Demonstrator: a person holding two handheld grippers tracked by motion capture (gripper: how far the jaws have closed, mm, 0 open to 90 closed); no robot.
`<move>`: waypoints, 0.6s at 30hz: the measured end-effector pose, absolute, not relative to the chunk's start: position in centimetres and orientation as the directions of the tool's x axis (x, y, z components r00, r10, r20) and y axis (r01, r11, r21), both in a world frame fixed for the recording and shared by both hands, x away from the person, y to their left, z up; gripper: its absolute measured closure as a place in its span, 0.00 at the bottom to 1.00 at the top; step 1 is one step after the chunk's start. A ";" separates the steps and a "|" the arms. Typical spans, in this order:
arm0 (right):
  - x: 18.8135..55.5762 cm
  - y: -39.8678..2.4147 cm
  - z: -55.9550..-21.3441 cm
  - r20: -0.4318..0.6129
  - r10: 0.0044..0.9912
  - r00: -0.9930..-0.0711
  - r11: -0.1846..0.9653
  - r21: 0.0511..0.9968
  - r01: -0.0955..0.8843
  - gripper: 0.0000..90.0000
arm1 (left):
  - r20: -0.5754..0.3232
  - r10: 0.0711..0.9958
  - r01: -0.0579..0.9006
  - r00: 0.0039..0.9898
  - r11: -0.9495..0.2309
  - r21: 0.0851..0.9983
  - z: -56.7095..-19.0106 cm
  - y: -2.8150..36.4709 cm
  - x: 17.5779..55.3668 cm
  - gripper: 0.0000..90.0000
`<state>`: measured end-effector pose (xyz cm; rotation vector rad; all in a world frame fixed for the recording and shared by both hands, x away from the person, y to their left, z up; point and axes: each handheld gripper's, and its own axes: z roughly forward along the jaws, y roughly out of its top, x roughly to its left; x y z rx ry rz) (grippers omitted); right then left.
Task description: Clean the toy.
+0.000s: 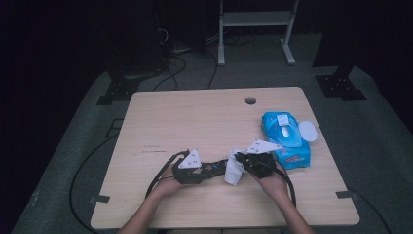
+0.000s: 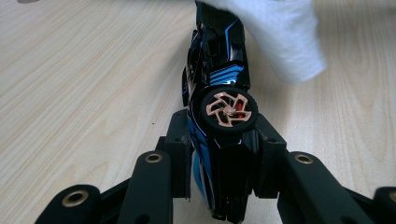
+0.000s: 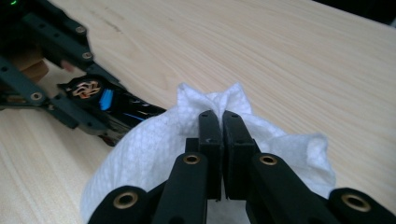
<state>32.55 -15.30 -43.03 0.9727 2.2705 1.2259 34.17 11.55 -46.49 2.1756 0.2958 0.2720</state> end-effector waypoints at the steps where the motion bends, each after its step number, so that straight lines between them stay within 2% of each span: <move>1: 32.5 -15.5 -43.1 0.003 0.728 -0.686 0.371 0.839 0.397 0.97 | 0.084 0.309 0.113 0.947 -0.569 0.814 -46.5 11.5 34.2 0.73; 10: 31.6 -12.8 -43.0 -0.041 0.664 -0.747 0.429 0.839 0.336 0.97 | 0.087 0.313 0.115 0.946 -0.573 0.812 -46.4 11.5 34.1 0.73; 16: 32.4 -15.1 -43.3 0.020 0.718 -0.696 0.356 0.849 0.390 0.97 | 0.088 0.310 0.113 0.947 -0.574 0.811 -46.4 11.5 34.1 0.73; 18: 32.2 -14.8 -43.3 0.010 0.723 -0.691 0.359 0.849 0.387 0.97 | 0.086 0.309 0.114 0.947 -0.574 0.811 -46.4 11.5 34.1 0.73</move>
